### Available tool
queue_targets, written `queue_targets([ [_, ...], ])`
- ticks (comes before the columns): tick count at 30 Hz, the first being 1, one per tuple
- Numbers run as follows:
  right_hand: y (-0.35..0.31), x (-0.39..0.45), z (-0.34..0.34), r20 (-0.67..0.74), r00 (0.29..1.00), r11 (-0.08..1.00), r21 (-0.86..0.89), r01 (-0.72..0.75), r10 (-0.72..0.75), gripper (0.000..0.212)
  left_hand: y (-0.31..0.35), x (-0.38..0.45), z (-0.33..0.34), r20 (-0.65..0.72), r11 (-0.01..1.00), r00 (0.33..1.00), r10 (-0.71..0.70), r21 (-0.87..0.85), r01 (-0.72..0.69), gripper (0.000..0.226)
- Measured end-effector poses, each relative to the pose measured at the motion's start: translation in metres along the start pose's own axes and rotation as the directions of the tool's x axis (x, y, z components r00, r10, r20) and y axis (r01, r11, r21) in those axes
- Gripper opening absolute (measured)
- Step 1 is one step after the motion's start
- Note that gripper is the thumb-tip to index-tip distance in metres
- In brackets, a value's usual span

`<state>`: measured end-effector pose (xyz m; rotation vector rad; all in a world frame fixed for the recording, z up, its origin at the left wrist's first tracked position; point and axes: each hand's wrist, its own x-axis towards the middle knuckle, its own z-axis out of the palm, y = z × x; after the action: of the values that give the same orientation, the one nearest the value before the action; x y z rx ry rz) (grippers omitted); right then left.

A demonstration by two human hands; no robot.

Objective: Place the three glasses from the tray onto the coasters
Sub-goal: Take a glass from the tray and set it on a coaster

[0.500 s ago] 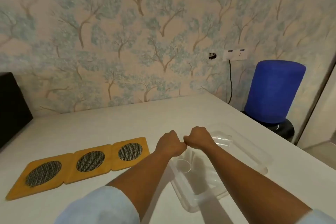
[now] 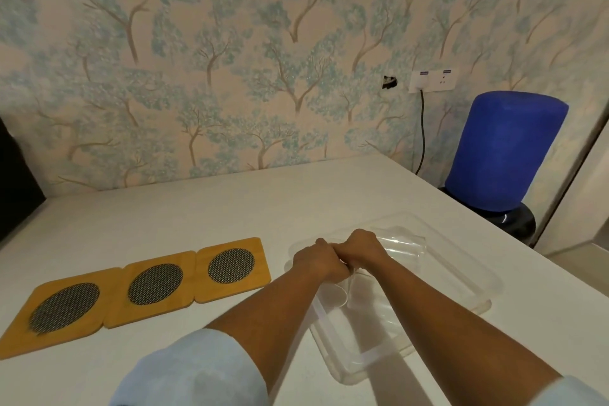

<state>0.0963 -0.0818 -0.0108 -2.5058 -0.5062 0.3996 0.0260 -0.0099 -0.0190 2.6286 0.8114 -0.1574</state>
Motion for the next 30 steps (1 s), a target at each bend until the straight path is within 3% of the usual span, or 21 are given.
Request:
queue_targets([
  [7,-0.002,-0.004,-0.007,0.012,1.0,0.994,0.106,-0.014,0.013,0.045,0.001,0.0,-0.006,-0.048,0.993,0.998,-0.033,-0.116,0.027,0.07],
  [13,-0.012,-0.005,-0.02,-0.089,0.996,0.974,0.227,0.025,-0.005,0.045,-0.006,0.0,-0.019,-0.081,0.962,0.995,-0.054,-0.273,0.03,0.094],
  [18,-0.029,-0.009,-0.032,-0.123,0.992,0.91,0.405,0.086,-0.039,0.049,-0.021,-0.001,-0.046,-0.12,0.914,0.993,0.01,-0.402,-0.057,0.1],
  [25,-0.071,-0.018,-0.034,-0.08,0.991,0.829,0.544,0.132,-0.106,0.061,-0.053,-0.005,-0.079,-0.234,0.824,0.971,0.052,-0.539,-0.174,0.094],
  [30,-0.097,-0.024,-0.019,-0.036,0.984,0.826,0.538,0.167,-0.176,0.07,-0.084,-0.011,-0.088,-0.318,0.794,0.948,0.004,-0.576,-0.196,0.082],
])
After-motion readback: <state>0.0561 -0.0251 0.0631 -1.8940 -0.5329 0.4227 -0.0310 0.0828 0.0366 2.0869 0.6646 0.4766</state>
